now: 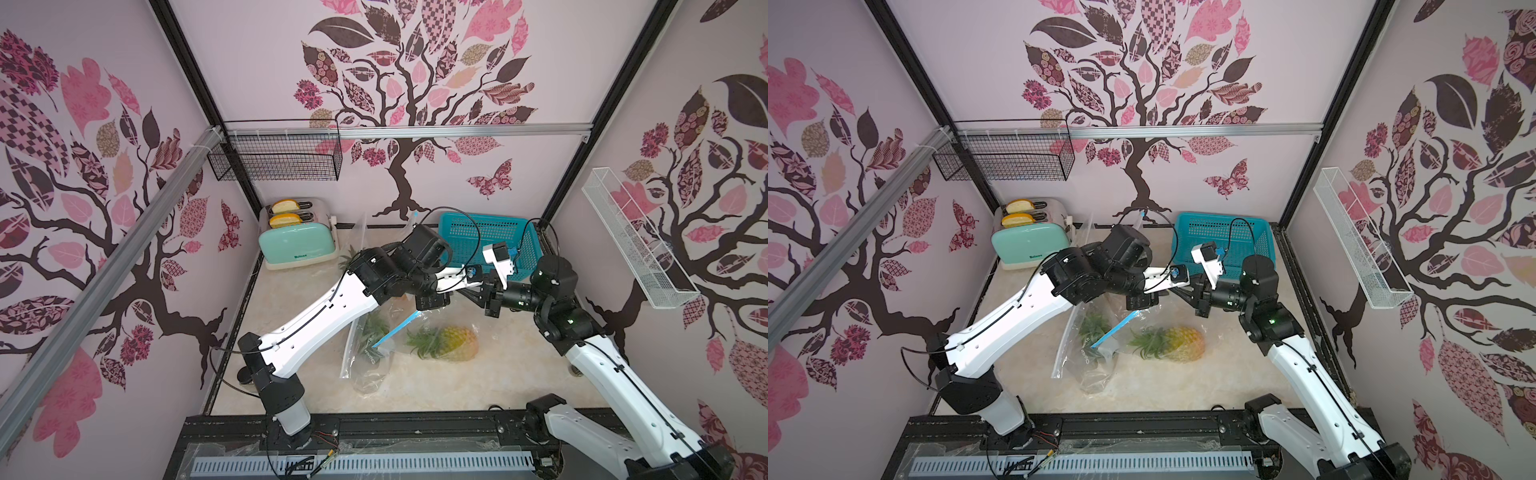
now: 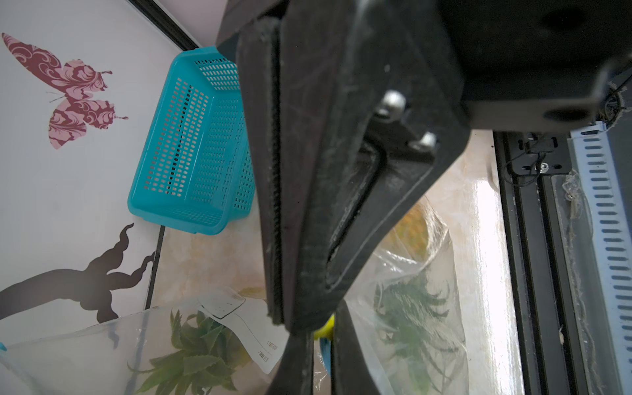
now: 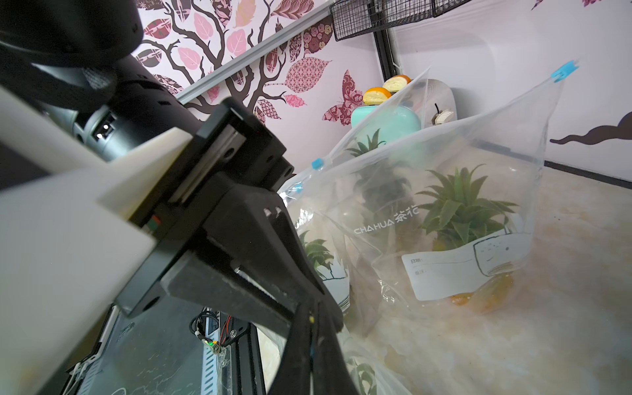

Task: Open the zip-top bag and take out the pineapple
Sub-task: Unzip the zipper on the zipper food storage bag.

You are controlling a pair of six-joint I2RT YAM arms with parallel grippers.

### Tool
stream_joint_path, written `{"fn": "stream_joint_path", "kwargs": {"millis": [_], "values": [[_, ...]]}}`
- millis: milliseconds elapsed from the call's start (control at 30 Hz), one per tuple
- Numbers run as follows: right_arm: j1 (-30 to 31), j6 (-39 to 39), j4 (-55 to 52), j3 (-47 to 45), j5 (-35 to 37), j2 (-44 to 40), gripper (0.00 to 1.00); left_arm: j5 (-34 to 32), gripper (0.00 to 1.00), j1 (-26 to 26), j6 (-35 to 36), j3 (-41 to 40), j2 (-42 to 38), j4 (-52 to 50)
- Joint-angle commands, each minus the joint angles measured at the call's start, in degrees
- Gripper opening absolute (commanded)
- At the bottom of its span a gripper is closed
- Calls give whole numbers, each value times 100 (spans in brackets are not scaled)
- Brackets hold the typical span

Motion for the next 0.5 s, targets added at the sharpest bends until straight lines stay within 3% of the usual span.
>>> {"fn": "stream_joint_path", "kwargs": {"millis": [0, 233, 467], "values": [[37, 122, 191, 6, 37, -135, 0, 52, 5, 103, -182, -43, -197, 312], [37, 152, 238, 4, 46, -148, 0, 970, 9, 435, -559, -517, -536, 792], [37, 220, 335, -3, 36, -126, 0, 1390, 14, 517, -733, -746, -677, 992]]}}
